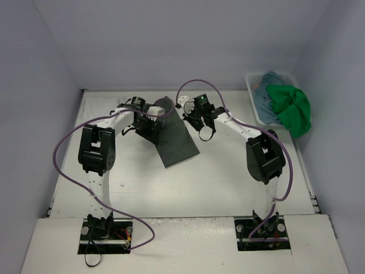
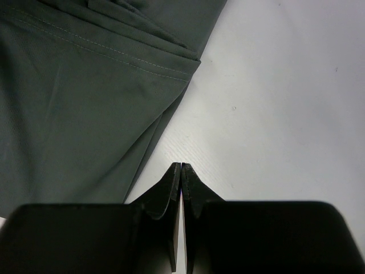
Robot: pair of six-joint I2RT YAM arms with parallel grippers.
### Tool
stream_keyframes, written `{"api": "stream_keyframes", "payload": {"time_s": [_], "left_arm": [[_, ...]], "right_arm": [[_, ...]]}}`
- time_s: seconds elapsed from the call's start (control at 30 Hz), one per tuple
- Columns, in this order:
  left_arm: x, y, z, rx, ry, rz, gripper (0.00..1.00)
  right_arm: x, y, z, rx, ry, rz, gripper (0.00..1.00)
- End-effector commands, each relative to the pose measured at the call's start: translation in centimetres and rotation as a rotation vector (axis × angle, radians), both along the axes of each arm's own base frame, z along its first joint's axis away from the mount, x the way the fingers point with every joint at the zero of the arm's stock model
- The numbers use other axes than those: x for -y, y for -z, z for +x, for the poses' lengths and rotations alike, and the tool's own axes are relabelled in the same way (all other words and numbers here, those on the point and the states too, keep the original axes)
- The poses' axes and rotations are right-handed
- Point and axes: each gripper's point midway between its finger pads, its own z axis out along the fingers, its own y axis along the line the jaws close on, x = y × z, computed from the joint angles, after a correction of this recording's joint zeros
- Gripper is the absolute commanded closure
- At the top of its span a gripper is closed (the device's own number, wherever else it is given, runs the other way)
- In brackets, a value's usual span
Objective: Fold and stack the t-shirts
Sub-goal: Fold the tshirt
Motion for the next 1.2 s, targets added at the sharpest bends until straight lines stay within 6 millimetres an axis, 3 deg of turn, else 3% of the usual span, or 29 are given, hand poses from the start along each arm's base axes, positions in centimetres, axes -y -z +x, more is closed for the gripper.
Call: {"api": "stream_keyframes", "payload": {"time_s": [0.0,0.17,0.37,0.47,0.6,0.63,0.7,0.73,0.83,0.87,1.07,1.17], "left_arm": [[-0.2,-3.6,2.2,0.114,-0.008,-0.011,0.39],[-1.4,-5.8,4.0,0.167,-0.046,-0.001,0.38],[-5.1,-11.2,6.0,0.284,-0.143,-0.010,0.38],[-7.8,-13.7,6.0,0.341,-0.203,-0.006,0.38],[-12.8,-17.5,5.3,0.417,-0.337,-0.053,0.38],[-15.0,-17.0,4.6,0.400,-0.394,-0.046,0.38],[-16.2,-18.7,3.9,0.454,-0.426,-0.076,0.38],[-16.7,-17.5,2.9,0.430,-0.441,-0.077,0.38],[-18.3,-17.5,1.4,0.449,-0.464,-0.059,0.38],[-18.5,-16.2,0.6,0.424,-0.471,-0.056,0.38],[-18.2,-15.2,-2.4,0.414,-0.475,-0.065,0.38],[-17.6,-16.3,-3.2,0.440,-0.465,-0.087,0.38]], "right_arm": [[-0.6,-0.7,0.2,0.029,-0.020,0.006,1.00],[-1.2,-0.9,-0.5,0.027,-0.055,0.005,1.00],[-2.4,0.8,-3.5,-0.009,-0.193,-0.031,0.96],[-2.1,3.5,-6.6,-0.007,-0.310,-0.142,0.84],[-2.6,2.8,-9.9,0.060,-0.413,-0.188,0.58],[-3.1,2.6,-10.8,0.067,-0.443,-0.188,0.55],[-3.1,1.6,-12.3,0.106,-0.492,-0.185,0.41],[-3.6,1.4,-13.2,0.121,-0.521,-0.186,0.37],[-3.9,1.0,-14.5,0.169,-0.552,-0.225,0.36],[-3.8,1.1,-14.4,0.185,-0.541,-0.248,0.36],[-4.9,2.6,-16.9,0.233,-0.619,-0.335,0.37],[-4.9,3.8,-16.5,0.316,-0.634,-0.407,0.37]]}}
